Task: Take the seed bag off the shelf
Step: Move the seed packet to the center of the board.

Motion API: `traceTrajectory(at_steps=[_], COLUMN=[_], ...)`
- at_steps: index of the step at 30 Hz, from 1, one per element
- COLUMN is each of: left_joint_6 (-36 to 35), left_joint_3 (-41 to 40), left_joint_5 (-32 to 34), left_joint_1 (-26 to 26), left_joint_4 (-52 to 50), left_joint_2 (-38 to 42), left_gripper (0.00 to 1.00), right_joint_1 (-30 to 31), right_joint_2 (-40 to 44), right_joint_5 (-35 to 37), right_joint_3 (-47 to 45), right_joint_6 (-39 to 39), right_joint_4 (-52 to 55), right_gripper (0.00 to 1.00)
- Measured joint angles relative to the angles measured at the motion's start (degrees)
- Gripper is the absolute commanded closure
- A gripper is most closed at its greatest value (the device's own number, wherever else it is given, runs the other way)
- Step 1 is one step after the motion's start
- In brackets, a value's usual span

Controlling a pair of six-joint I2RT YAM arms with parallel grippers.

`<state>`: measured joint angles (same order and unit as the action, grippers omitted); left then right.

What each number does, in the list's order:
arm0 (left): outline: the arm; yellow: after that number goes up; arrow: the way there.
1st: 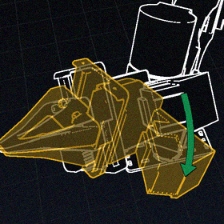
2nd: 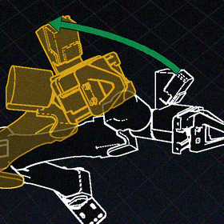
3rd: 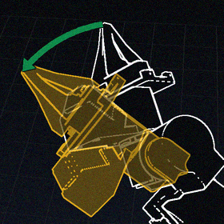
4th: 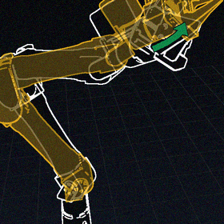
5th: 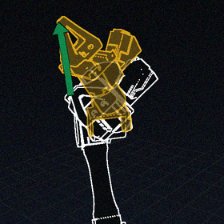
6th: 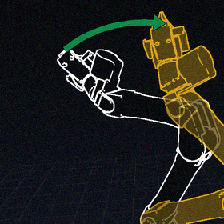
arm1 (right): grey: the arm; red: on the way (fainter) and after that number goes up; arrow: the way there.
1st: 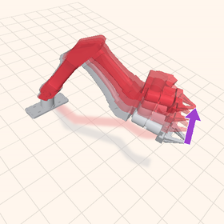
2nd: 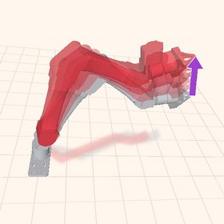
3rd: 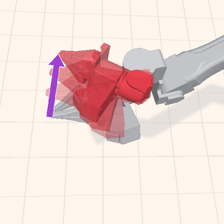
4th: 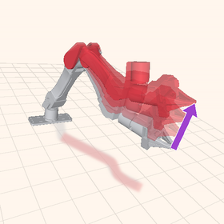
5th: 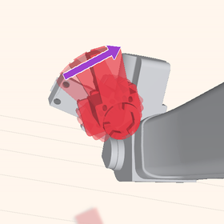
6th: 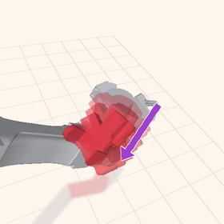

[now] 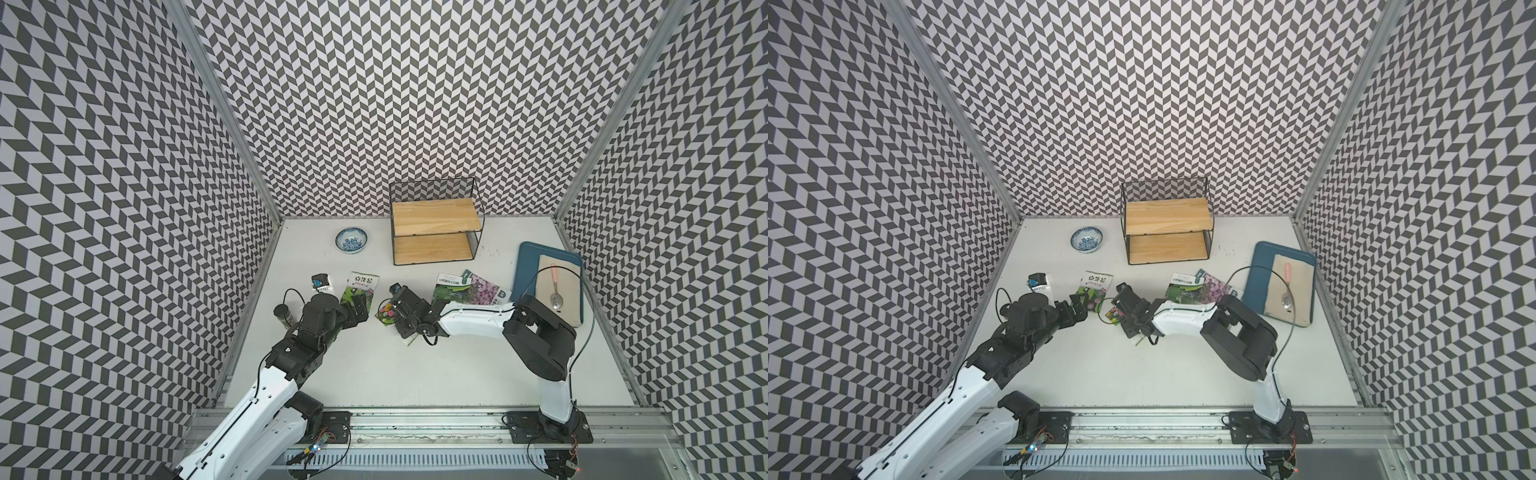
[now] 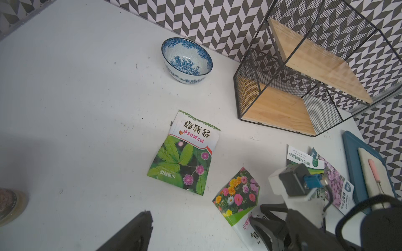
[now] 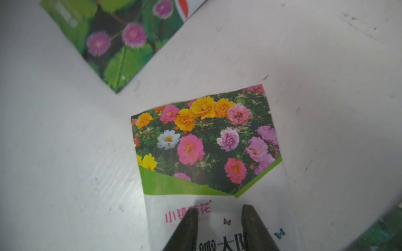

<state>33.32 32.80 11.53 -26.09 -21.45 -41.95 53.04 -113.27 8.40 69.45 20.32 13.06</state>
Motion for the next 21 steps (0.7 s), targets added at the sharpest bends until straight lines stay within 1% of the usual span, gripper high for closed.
traceTrajectory(at_steps=[4, 8, 12, 16, 21], left_joint_6=[0.0, -0.02, -0.04, -0.07, -0.11], left_joint_3=[-0.74, -1.16, -1.18, -1.18, -1.18], left_joint_5=[0.0, -0.02, -0.02, -0.02, 0.0], left_joint_1=[0.26, 0.31, 0.55, 0.63, 0.63], left_joint_4=[0.2, 0.24, 0.33, 0.33, 0.31], left_joint_2=[0.13, 0.07, 0.07, 0.07, 0.02], left_gripper=[0.0, 0.0, 0.0, 0.0, 0.0], right_joint_1=[-3.54, -5.57, -6.29, -6.16, -5.62], right_joint_2=[0.0, -0.52, -0.87, -0.85, 1.68], right_joint_5=[-2.19, -3.04, -4.15, -4.83, -4.81], right_joint_3=[-0.63, -0.17, -0.31, -0.46, -0.7], right_joint_6=[7.28, 13.97, 19.61, 22.05, 22.01], right_joint_4=[-3.34, -4.57, -7.23, -8.66, -7.06], right_gripper=[0.62, 0.6, 0.52, 0.46, 0.37])
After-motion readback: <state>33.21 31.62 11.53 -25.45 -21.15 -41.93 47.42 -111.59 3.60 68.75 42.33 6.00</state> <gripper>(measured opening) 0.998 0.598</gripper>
